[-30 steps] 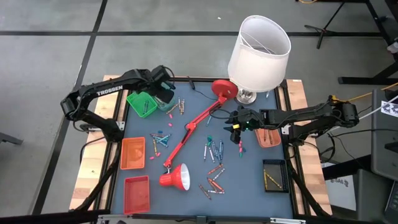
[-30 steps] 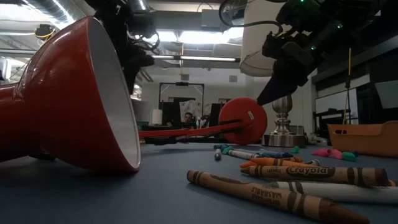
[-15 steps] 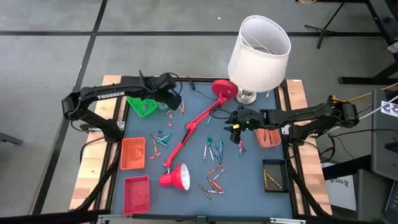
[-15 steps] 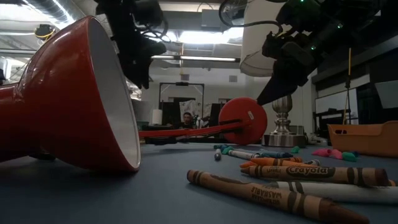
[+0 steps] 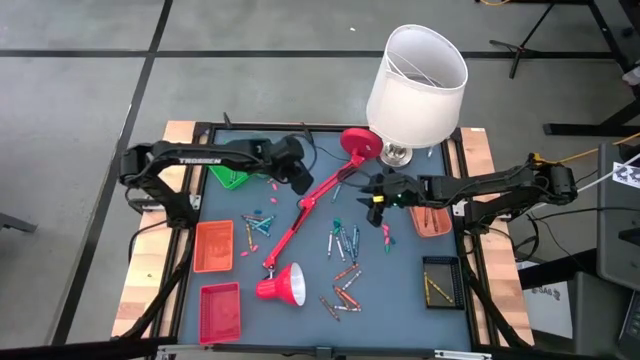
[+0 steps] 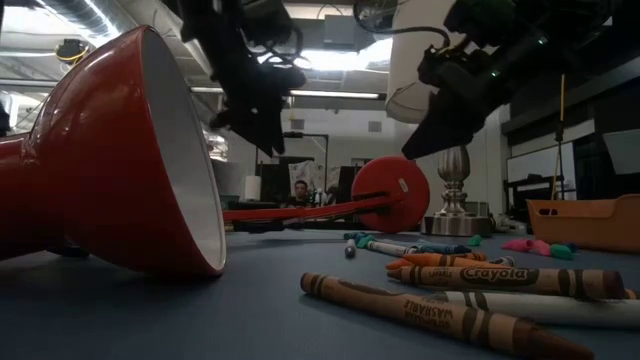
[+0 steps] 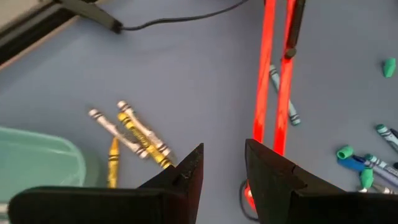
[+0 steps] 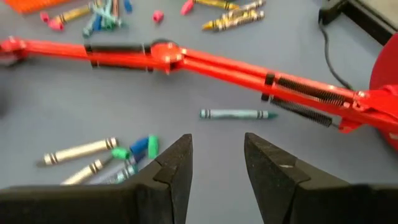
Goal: Sort crayons
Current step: Put the green crayon into the green bin
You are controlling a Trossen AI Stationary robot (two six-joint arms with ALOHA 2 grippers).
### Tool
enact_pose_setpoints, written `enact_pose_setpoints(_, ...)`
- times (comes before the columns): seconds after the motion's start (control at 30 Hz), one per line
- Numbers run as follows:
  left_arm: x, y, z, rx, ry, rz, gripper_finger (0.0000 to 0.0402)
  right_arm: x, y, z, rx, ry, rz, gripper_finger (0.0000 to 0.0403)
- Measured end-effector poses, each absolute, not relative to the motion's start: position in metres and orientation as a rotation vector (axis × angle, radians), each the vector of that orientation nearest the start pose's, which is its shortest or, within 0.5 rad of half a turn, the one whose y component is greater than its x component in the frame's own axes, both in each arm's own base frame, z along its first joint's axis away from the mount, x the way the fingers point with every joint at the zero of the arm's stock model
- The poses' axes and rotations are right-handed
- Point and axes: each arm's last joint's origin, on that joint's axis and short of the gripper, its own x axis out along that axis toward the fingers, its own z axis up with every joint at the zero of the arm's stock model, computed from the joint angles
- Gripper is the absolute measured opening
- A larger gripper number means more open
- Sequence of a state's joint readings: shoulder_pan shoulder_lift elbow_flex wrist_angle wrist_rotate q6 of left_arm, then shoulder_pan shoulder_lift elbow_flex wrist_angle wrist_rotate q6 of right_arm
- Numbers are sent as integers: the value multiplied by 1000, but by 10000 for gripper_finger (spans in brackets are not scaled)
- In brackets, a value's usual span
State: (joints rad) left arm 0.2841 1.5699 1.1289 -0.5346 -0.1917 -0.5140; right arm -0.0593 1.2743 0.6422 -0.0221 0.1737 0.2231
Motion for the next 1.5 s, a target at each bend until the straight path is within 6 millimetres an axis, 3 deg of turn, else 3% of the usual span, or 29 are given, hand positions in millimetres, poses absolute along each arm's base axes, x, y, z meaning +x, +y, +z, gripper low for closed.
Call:
enact_pose_setpoints(0.3, 322, 89, 222, -493, 853, 653, 102, 254, -20, 204, 190, 588, -296, 143)
enact_pose_setpoints(0.97, 309, 87, 209, -517, 1005, 784, 102, 254, -20, 204, 188, 592, -295, 143)
enact_pose_setpoints(1.5, 322, 97, 147, -513, 1150, 863, 102, 253, -20, 203, 187, 605, -294, 143)
